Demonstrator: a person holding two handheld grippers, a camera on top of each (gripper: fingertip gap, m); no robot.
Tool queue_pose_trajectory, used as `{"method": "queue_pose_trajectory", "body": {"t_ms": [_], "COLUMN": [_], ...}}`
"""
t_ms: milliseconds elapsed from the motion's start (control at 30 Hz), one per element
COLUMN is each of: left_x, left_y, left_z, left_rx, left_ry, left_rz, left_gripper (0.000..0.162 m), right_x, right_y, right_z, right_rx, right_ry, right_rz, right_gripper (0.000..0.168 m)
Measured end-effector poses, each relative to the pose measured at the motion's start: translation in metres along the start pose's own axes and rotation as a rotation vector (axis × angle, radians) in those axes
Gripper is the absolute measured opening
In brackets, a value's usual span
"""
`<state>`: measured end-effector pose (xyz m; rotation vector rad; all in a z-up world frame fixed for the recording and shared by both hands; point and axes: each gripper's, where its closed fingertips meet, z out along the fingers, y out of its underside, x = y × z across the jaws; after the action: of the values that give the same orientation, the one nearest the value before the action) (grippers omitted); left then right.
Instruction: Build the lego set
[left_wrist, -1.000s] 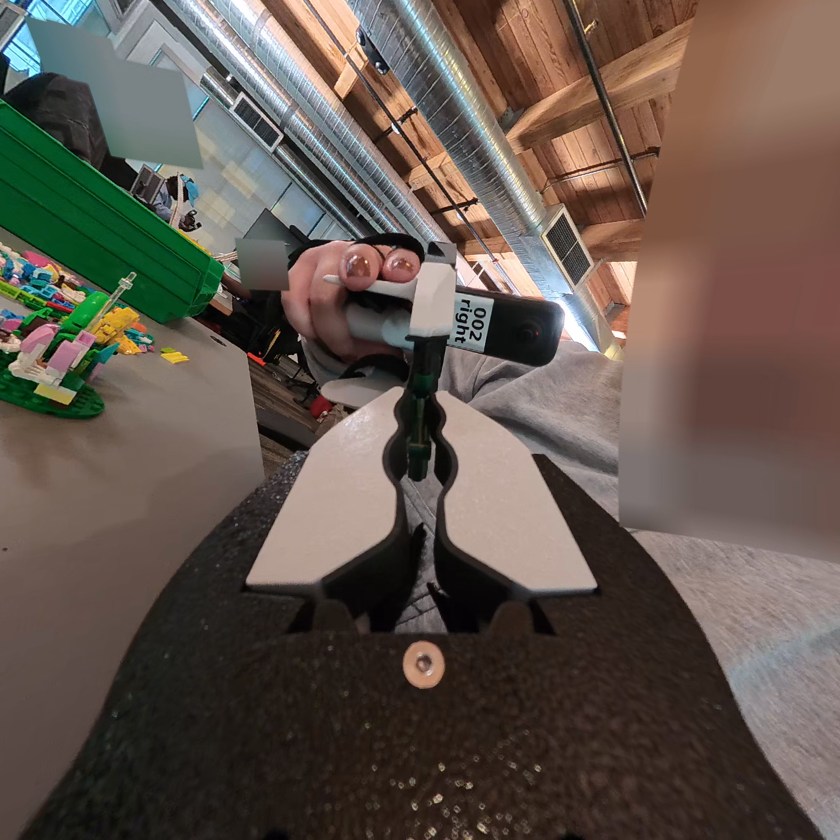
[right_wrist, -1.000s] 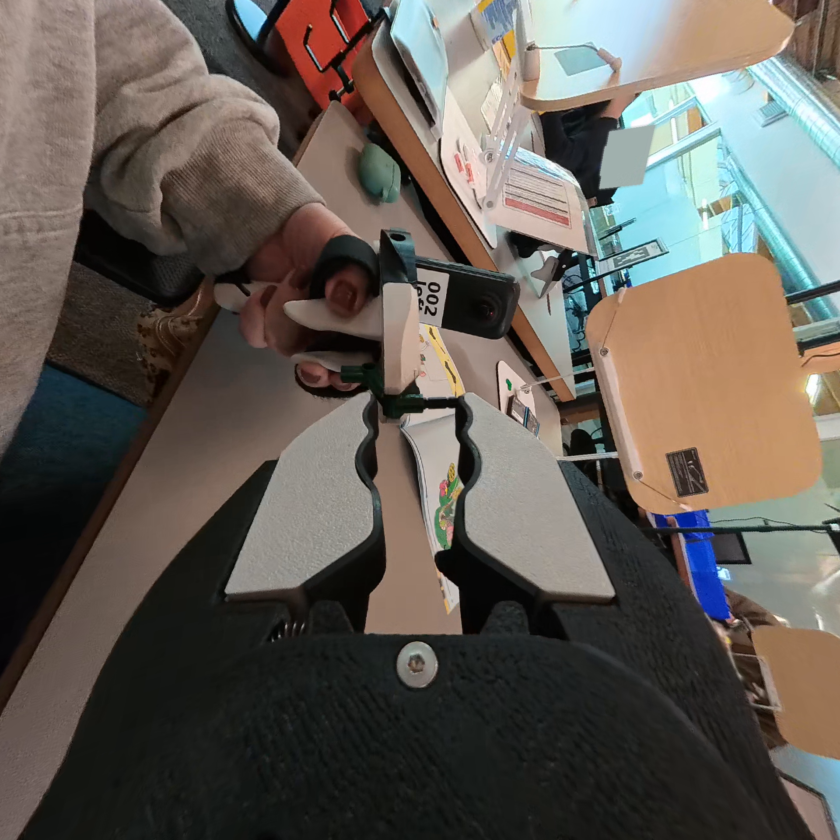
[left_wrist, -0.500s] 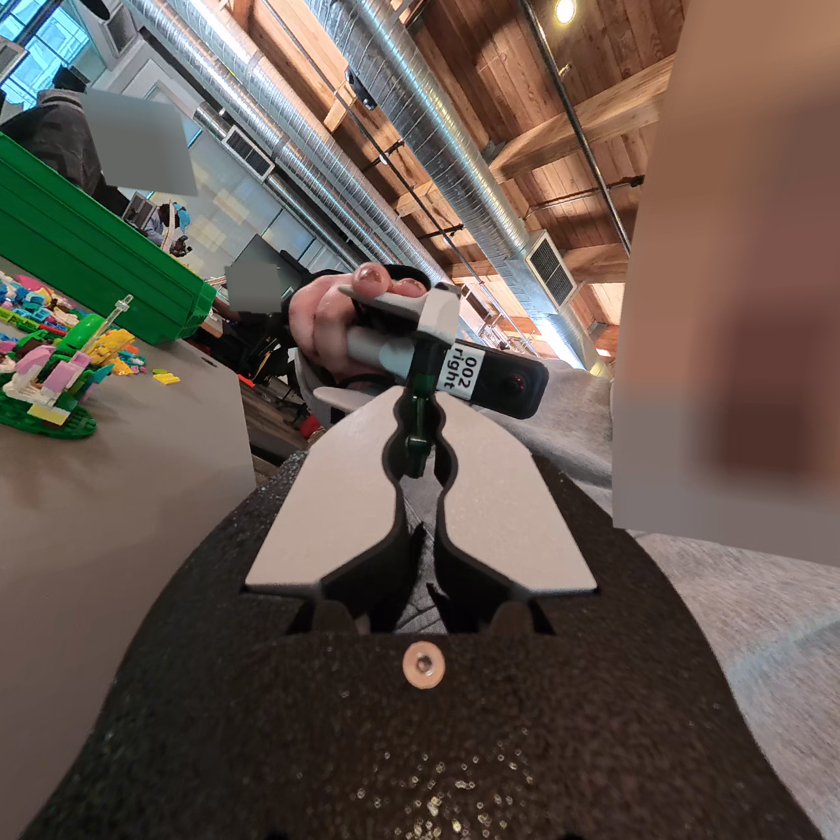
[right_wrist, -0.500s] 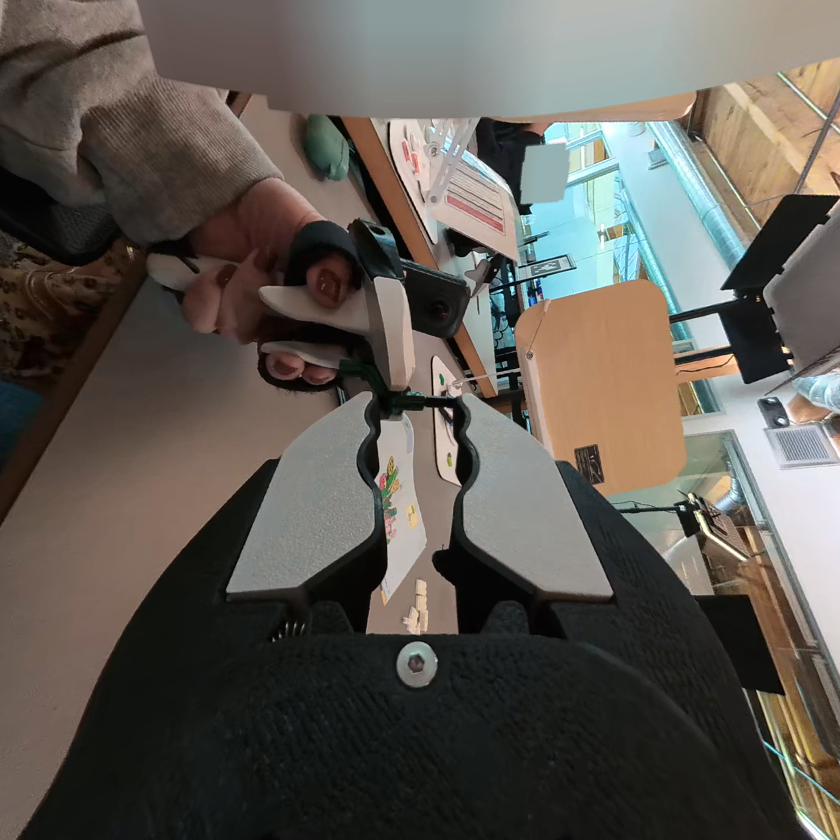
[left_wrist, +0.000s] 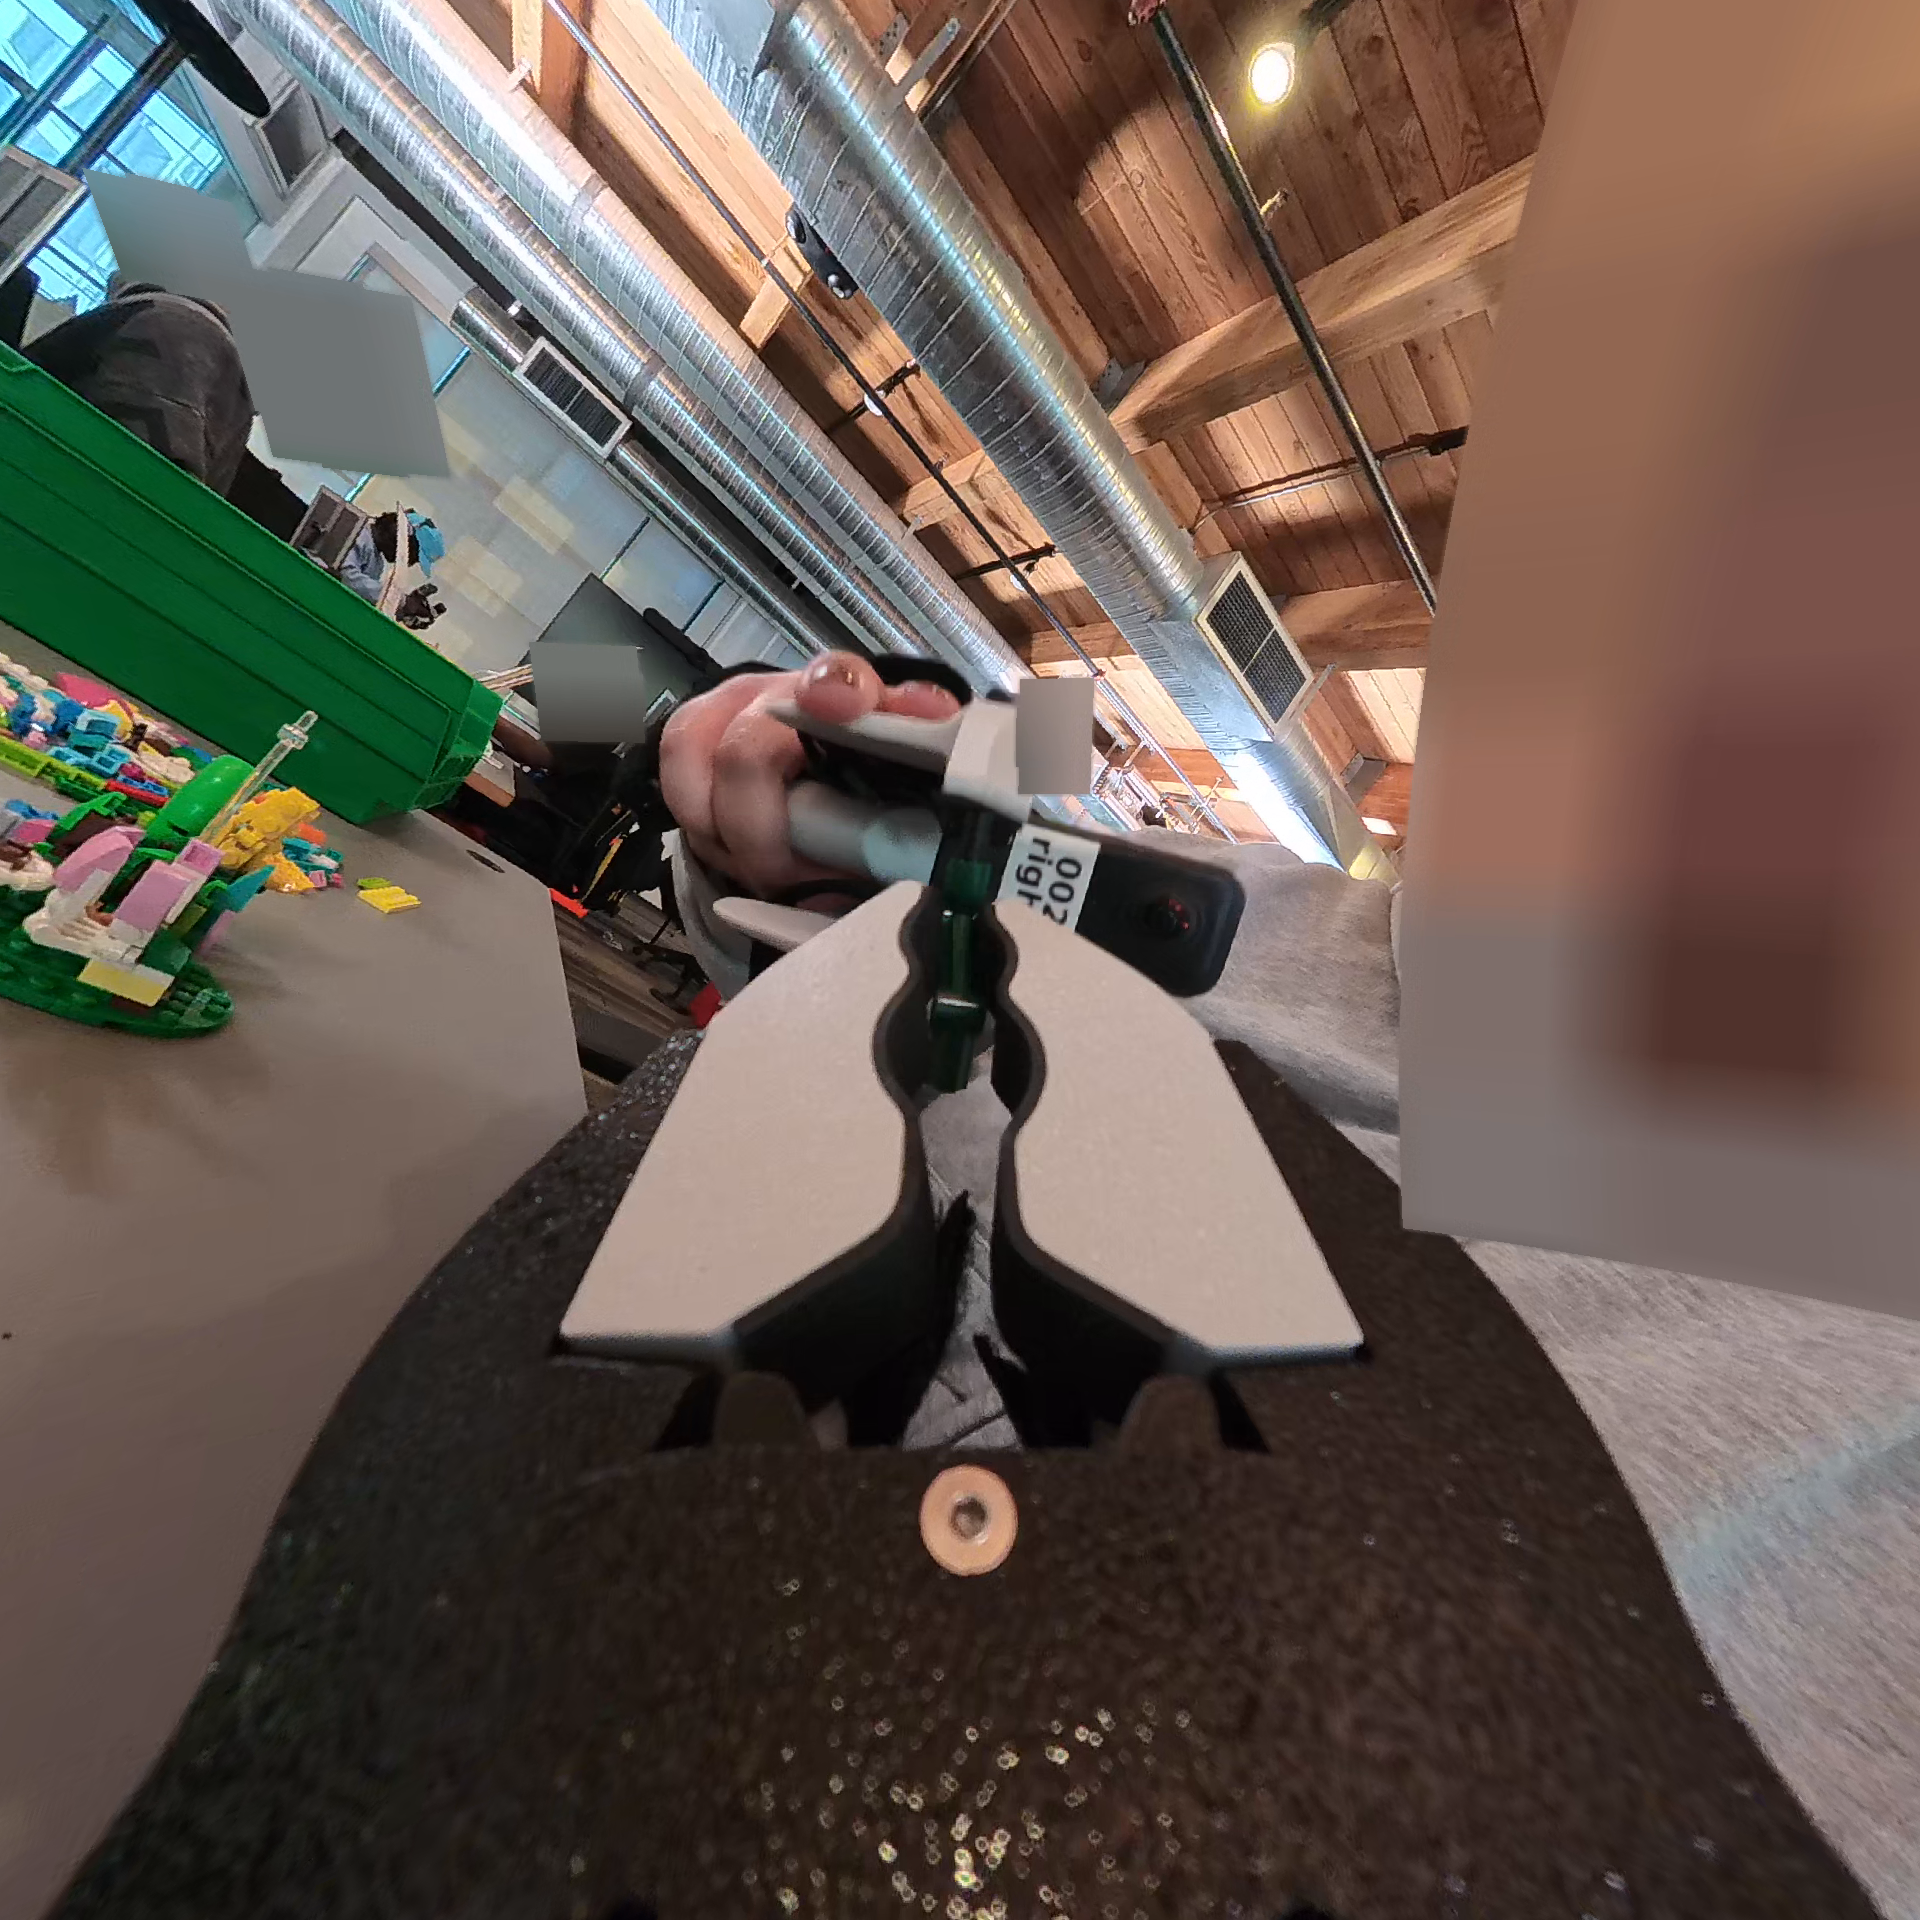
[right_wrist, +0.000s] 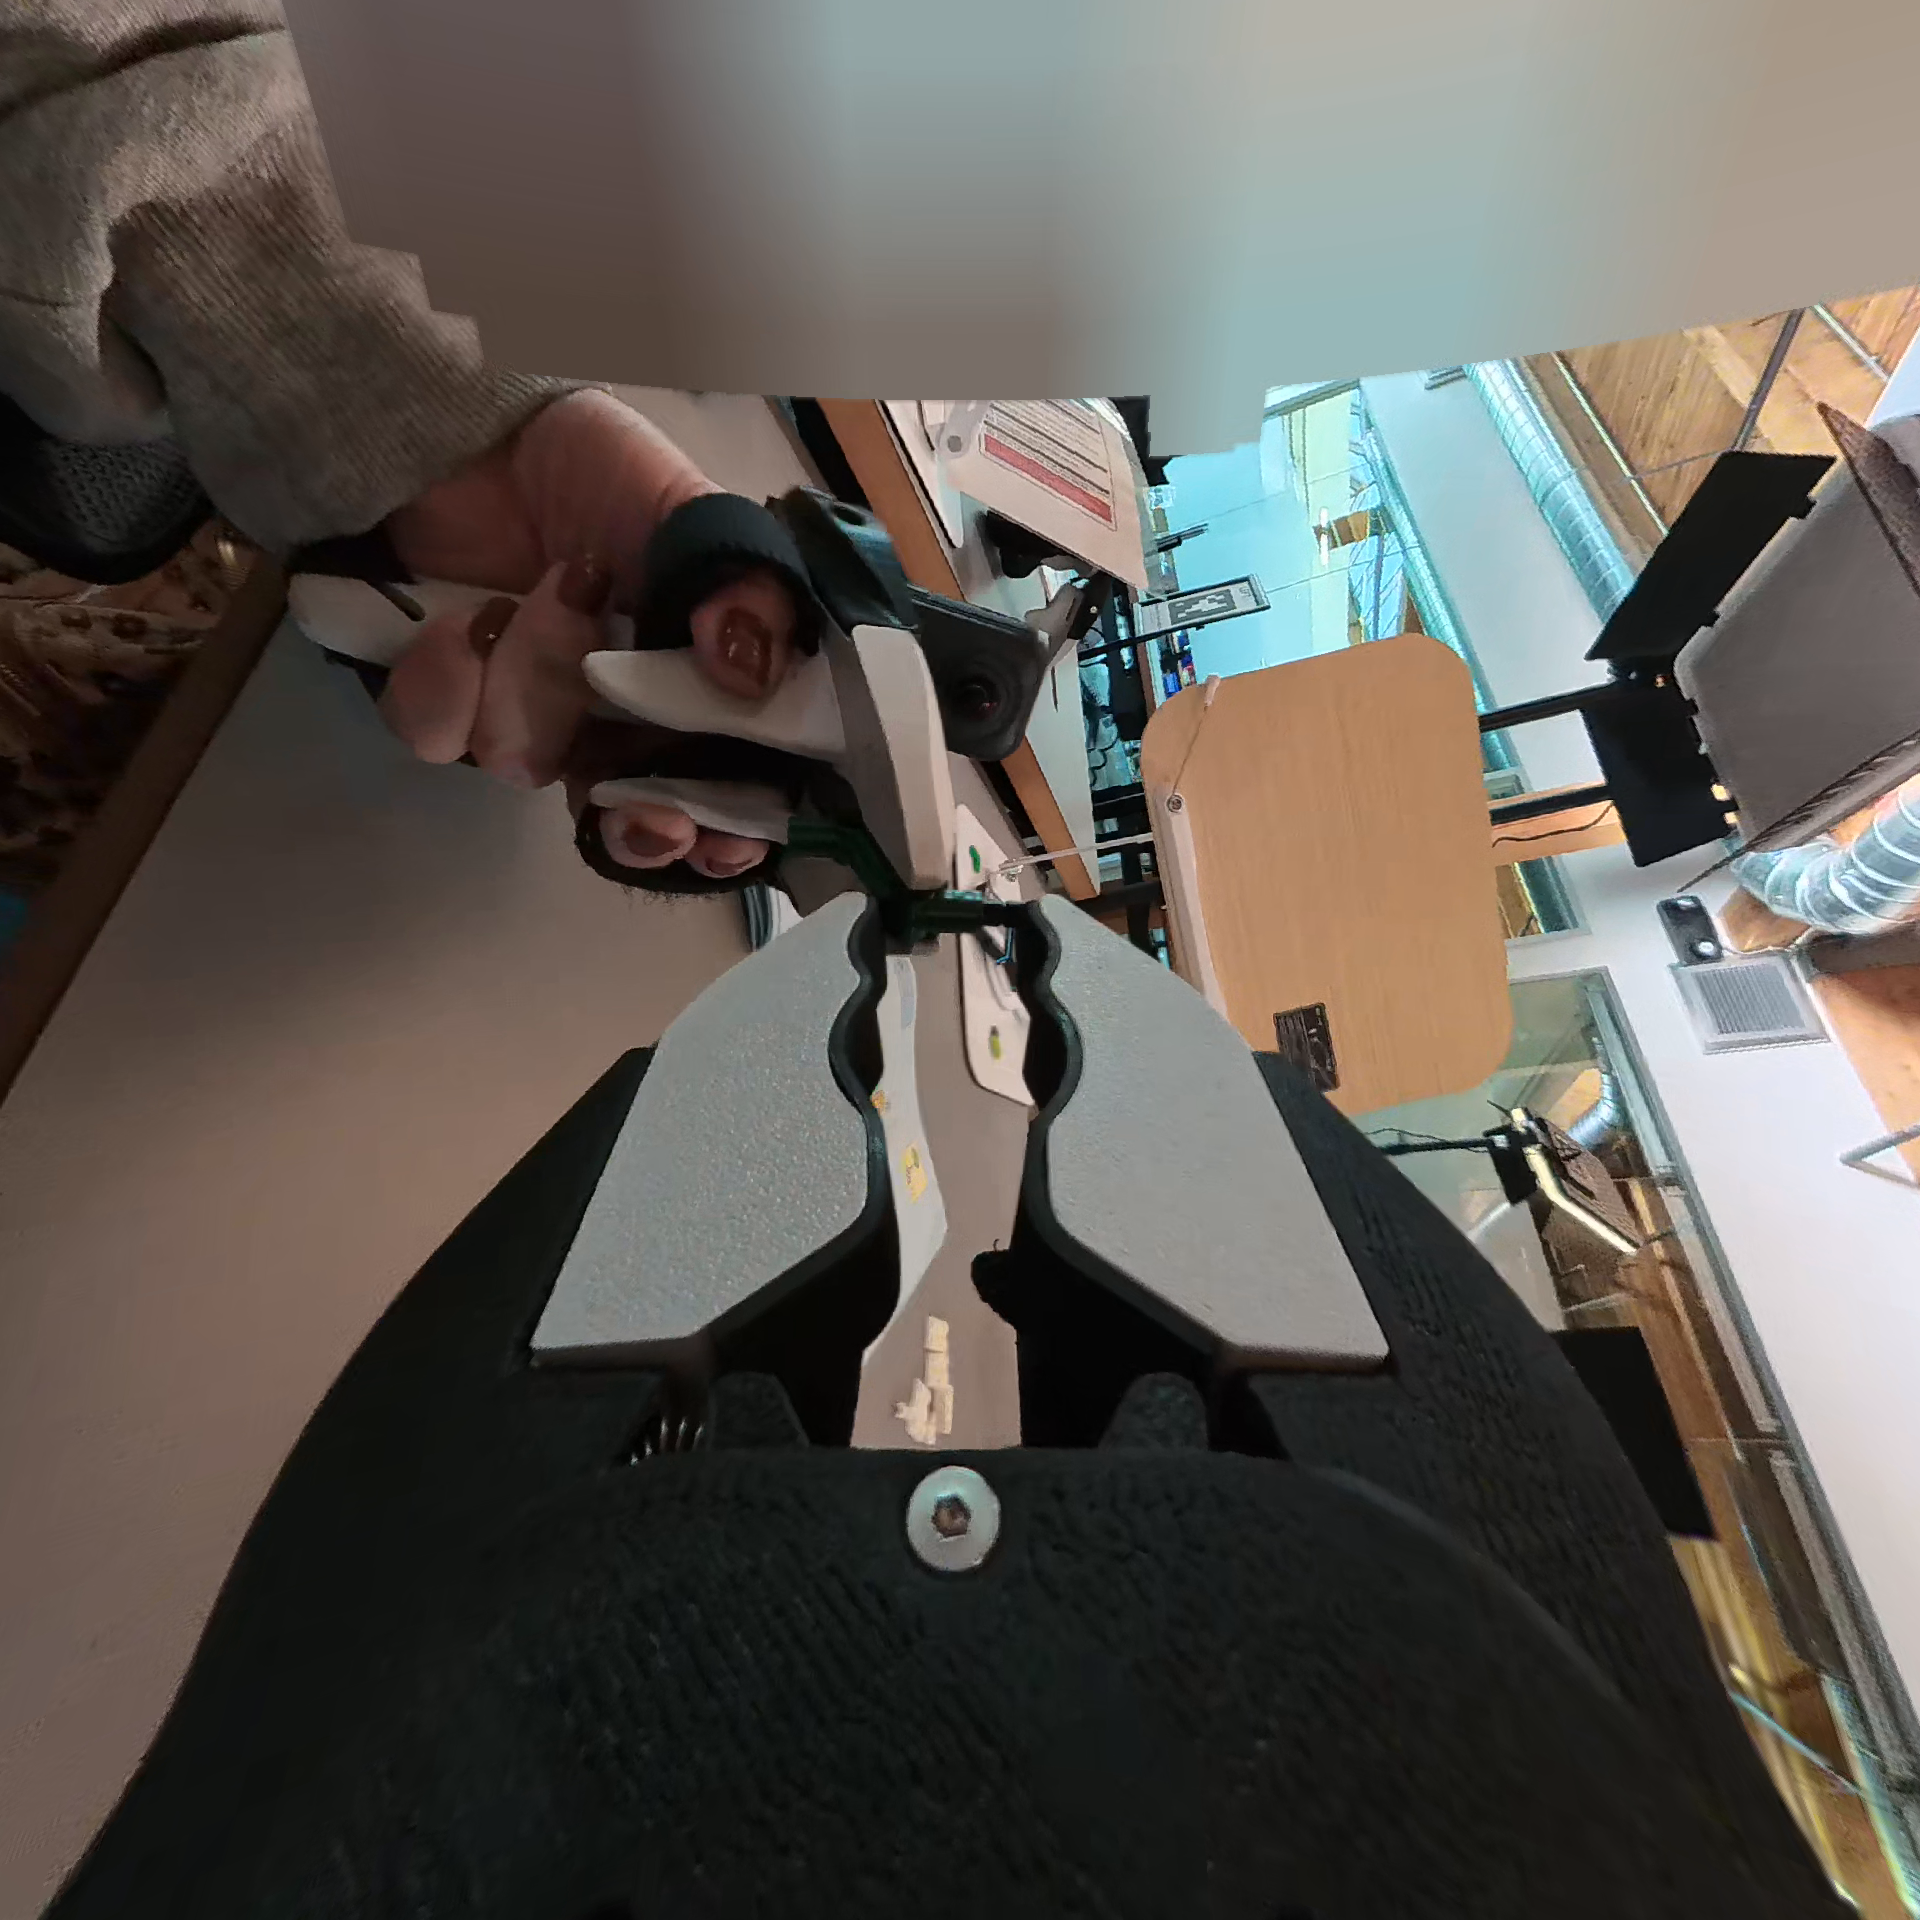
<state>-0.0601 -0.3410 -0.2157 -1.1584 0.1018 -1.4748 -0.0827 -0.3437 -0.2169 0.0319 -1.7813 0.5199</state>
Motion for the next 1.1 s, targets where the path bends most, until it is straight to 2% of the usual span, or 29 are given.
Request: {"method": "queue_pose_trajectory", "body": {"t_ms": [233,367,467,533,633,733,833,967,1100], "left_x": [-0.003,-0.010,-0.015,-0.024,-0.034,-0.025,-0.014,-0.011,-0.013], "left_y": [0.002,0.002,-0.011,-0.027,-0.056,-0.085,-0.099,-0.103,-0.098], "left_z": [-0.001,-0.003,-0.017,-0.038,-0.082,-0.123,-0.149,-0.154,-0.135], "left_rx": [-0.013,-0.027,0.016,0.072,0.164,0.300,0.359,0.255,0.045], "left_ry": [-0.027,-0.089,-0.197,-0.353,-0.669,-0.948,-1.177,-1.394,-1.491], "left_rz": [0.010,0.028,0.126,0.239,0.465,0.698,0.881,1.138,1.430], "left_gripper": [0.006,0.006,0.006,0.006,0.007,0.007,0.006,0.006,0.007], "right_x": [-0.002,-0.006,-0.015,-0.020,-0.019,-0.005,0.009,0.017,0.022], "right_y": [0.001,0.007,0.023,0.027,0.028,0.027,0.034,0.053,0.054], "right_z": [0.001,0.003,0.011,0.018,0.035,0.055,0.077,0.096,0.079], "right_rx": [-0.008,-0.022,-0.088,-0.090,-0.045,0.047,0.132,0.184,0.285], "right_ry": [0.029,0.013,0.001,0.021,0.092,0.187,0.255,0.289,0.338], "right_rz": [-0.049,-0.010,0.058,0.163,0.345,0.504,0.679,0.861,0.922], "right_gripper": [0.024,0.025,0.041,0.043,0.042,0.040,0.037,0.035,0.026]}}
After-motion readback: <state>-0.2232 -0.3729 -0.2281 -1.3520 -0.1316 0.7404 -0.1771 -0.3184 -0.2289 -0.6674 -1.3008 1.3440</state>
